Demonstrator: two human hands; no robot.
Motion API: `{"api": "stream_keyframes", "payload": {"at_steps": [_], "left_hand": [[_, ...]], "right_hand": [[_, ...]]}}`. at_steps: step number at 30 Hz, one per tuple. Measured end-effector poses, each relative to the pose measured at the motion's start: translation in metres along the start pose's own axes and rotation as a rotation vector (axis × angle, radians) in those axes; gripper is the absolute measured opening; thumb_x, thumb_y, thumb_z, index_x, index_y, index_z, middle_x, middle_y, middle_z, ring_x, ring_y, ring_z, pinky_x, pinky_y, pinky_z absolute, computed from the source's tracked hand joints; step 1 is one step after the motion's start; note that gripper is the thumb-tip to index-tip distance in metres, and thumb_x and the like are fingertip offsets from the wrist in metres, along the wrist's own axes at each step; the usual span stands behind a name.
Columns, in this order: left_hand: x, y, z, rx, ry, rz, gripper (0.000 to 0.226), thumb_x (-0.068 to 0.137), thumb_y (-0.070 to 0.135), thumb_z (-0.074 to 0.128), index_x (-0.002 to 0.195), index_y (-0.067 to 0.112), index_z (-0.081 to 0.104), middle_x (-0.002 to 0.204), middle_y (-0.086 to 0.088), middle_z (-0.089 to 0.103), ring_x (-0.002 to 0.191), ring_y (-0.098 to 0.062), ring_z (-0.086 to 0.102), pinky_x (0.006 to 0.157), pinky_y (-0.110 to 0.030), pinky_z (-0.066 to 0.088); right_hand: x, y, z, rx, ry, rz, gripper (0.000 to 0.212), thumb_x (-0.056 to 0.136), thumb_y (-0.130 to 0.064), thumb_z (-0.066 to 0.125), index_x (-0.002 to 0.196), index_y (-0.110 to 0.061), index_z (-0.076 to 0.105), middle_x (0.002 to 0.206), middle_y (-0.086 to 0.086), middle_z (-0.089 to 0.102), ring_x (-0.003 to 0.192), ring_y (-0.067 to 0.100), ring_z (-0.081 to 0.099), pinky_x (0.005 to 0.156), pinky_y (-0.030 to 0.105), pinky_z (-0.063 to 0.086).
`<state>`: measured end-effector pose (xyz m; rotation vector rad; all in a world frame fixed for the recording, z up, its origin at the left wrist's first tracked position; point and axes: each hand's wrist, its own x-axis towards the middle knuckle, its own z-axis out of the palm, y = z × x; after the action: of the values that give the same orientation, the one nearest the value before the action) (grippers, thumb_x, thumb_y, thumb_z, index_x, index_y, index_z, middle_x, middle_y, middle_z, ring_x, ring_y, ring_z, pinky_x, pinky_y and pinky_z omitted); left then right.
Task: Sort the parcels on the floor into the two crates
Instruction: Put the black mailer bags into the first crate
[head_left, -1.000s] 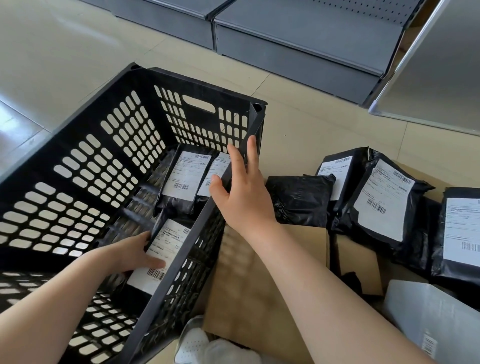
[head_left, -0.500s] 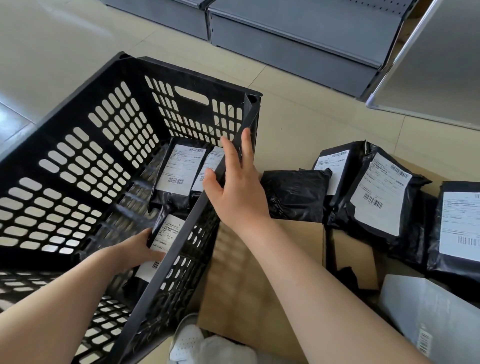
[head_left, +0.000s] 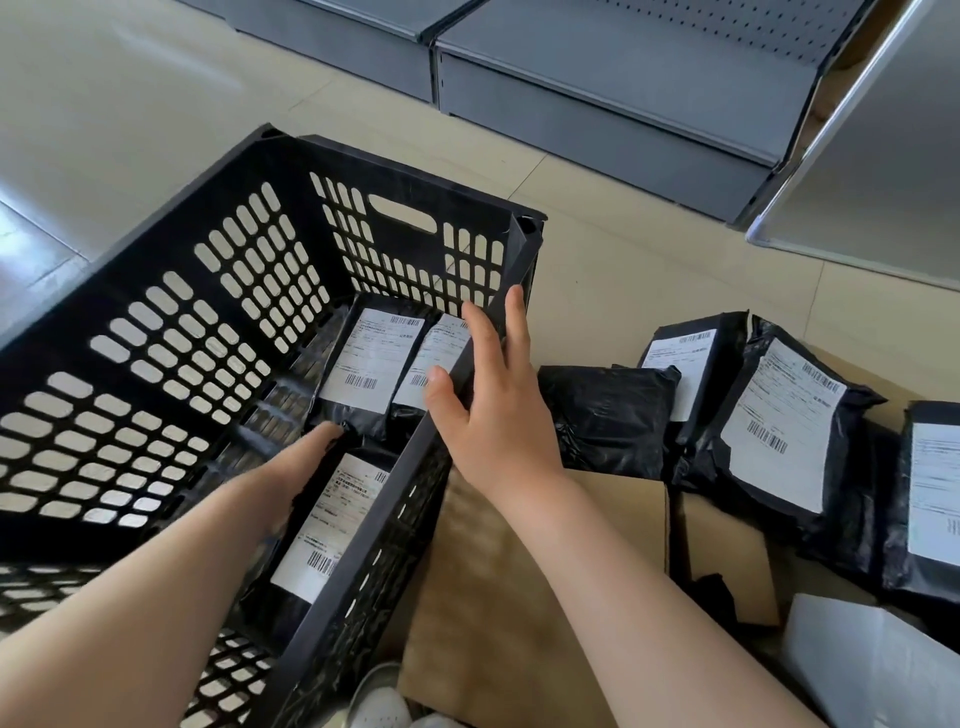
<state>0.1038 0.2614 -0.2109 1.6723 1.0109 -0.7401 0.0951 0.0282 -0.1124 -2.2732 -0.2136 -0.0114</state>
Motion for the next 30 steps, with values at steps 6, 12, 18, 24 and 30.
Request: {"api": "stream_keyframes", "payload": {"at_steps": [6, 12, 18, 24, 30], "left_hand": [[0.011, 0.014, 0.002, -0.085, 0.155, 0.070, 0.056, 0.088, 0.048, 0.064, 0.118, 0.001, 0.057, 0.109, -0.018, 0.068, 0.091, -0.037, 0.068, 0.085, -0.046, 0.056], [0.024, 0.031, 0.014, -0.011, 0.321, 0.124, 0.044, 0.100, 0.015, 0.054, 0.136, -0.008, 0.048, 0.142, -0.026, 0.050, 0.130, -0.040, 0.049, 0.099, -0.041, 0.044], [0.028, 0.012, 0.007, -0.083, 0.341, 0.120, 0.046, 0.091, 0.038, 0.064, 0.121, 0.002, 0.060, 0.120, -0.018, 0.065, 0.103, -0.039, 0.065, 0.094, -0.047, 0.054], [0.007, -0.005, -0.003, 0.083, 0.102, -0.005, 0.082, 0.076, 0.071, 0.063, 0.129, 0.008, 0.057, 0.134, -0.016, 0.059, 0.118, -0.037, 0.058, 0.107, -0.050, 0.042], [-0.027, -0.009, 0.002, 0.388, -0.098, 0.156, 0.051, 0.093, 0.040, 0.065, 0.135, 0.014, 0.052, 0.107, 0.002, 0.062, 0.097, -0.012, 0.059, 0.093, -0.033, 0.039]], "right_hand": [[0.000, -0.002, 0.000, 0.007, 0.003, 0.002, 0.065, 0.098, -0.047, 0.047, 0.156, -0.032, 0.022, 0.166, -0.014, -0.016, 0.146, 0.013, 0.022, 0.095, 0.042, 0.054], [-0.001, -0.003, 0.000, 0.022, 0.003, -0.002, 0.064, 0.099, -0.044, 0.048, 0.156, -0.031, 0.023, 0.166, -0.012, -0.015, 0.147, 0.010, 0.020, 0.099, 0.035, 0.051], [-0.001, -0.003, 0.000, 0.028, 0.006, -0.004, 0.064, 0.098, -0.045, 0.047, 0.156, -0.032, 0.022, 0.166, -0.012, -0.015, 0.146, 0.009, 0.018, 0.098, 0.032, 0.050], [-0.001, -0.003, -0.002, 0.019, -0.006, 0.006, 0.065, 0.098, -0.046, 0.047, 0.156, -0.031, 0.022, 0.166, -0.011, -0.015, 0.148, 0.014, 0.020, 0.098, 0.038, 0.052], [-0.002, -0.003, -0.001, 0.025, 0.000, 0.014, 0.066, 0.097, -0.047, 0.046, 0.156, -0.032, 0.021, 0.165, -0.015, -0.017, 0.147, 0.015, 0.022, 0.092, 0.042, 0.055]]}}
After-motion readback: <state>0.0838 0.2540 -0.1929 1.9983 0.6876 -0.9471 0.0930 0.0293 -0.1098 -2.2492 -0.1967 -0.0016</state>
